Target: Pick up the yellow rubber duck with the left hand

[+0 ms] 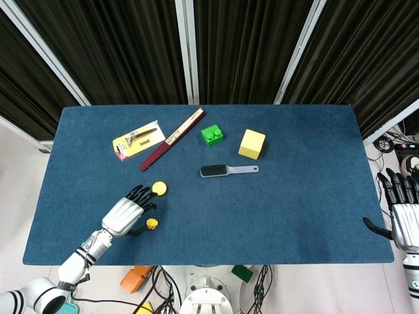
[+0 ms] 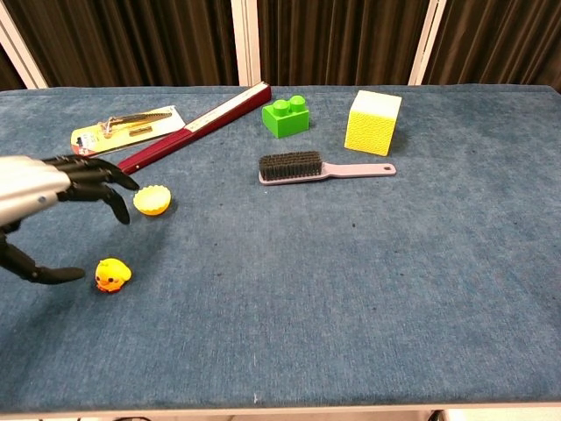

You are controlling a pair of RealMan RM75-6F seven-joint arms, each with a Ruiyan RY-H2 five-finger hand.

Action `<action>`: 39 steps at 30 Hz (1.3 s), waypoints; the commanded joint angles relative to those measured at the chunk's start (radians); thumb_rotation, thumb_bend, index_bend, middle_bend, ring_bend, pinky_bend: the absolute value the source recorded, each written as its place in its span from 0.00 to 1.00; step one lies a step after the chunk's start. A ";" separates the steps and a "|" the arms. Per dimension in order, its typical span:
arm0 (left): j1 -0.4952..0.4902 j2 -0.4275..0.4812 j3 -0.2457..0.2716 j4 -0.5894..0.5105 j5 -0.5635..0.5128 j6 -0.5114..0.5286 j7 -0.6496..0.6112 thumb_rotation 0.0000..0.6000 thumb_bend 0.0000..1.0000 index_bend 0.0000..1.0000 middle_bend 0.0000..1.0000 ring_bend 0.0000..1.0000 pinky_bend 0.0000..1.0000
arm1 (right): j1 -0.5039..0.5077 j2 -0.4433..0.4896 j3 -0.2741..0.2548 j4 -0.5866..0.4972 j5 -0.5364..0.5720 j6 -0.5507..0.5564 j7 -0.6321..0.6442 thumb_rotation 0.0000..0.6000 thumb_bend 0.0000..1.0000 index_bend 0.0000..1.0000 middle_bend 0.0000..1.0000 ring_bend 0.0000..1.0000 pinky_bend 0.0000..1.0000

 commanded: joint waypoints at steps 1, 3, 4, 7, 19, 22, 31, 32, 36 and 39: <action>-0.007 -0.016 0.008 0.009 -0.013 -0.010 0.012 1.00 0.28 0.34 0.11 0.02 0.00 | 0.001 -0.001 0.000 0.001 0.001 -0.002 0.000 1.00 0.22 0.00 0.00 0.00 0.00; -0.010 -0.023 0.011 0.013 -0.020 -0.015 0.019 1.00 0.29 0.35 0.11 0.01 0.00 | 0.002 -0.002 0.000 0.001 0.000 -0.004 0.001 1.00 0.22 0.00 0.00 0.00 0.00; -0.012 -0.026 0.013 0.014 -0.026 -0.018 0.023 1.00 0.29 0.35 0.11 0.01 0.00 | 0.002 -0.002 0.001 0.002 0.000 -0.005 0.001 1.00 0.22 0.00 0.00 0.00 0.00; -0.014 -0.029 0.017 0.017 -0.035 -0.020 0.035 1.00 0.30 0.37 0.11 0.01 0.00 | 0.003 -0.002 0.001 0.002 0.000 -0.006 0.000 1.00 0.22 0.00 0.00 0.00 0.00; -0.018 -0.049 0.034 0.036 -0.058 -0.014 0.035 1.00 0.33 0.42 0.11 0.01 0.00 | 0.000 -0.003 -0.001 0.003 -0.001 -0.007 0.002 1.00 0.22 0.00 0.00 0.00 0.00; -0.021 -0.057 0.035 0.047 -0.058 -0.010 0.026 1.00 0.37 0.48 0.11 0.01 0.00 | -0.002 -0.002 -0.001 0.002 -0.002 -0.004 0.001 1.00 0.22 0.00 0.00 0.00 0.00; -0.029 -0.046 0.011 0.048 -0.059 0.034 -0.032 1.00 0.43 0.53 0.11 0.01 0.00 | -0.003 -0.005 0.000 0.000 -0.002 -0.003 -0.002 1.00 0.22 0.00 0.00 0.00 0.00; -0.032 -0.042 0.002 0.044 -0.065 0.039 -0.038 1.00 0.43 0.53 0.11 0.01 0.00 | -0.003 -0.005 0.000 0.000 -0.001 -0.003 -0.002 1.00 0.22 0.00 0.00 0.00 0.00; -0.052 -0.032 -0.055 0.036 -0.113 0.040 -0.067 1.00 0.42 0.53 0.11 0.01 0.00 | 0.000 -0.005 0.002 -0.001 -0.001 -0.007 -0.005 1.00 0.22 0.00 0.00 0.00 0.00; -0.079 -0.038 -0.101 0.042 -0.157 0.022 -0.065 1.00 0.42 0.53 0.11 0.01 0.00 | 0.003 -0.005 0.003 -0.003 -0.001 -0.011 -0.007 1.00 0.22 0.00 0.00 0.00 0.00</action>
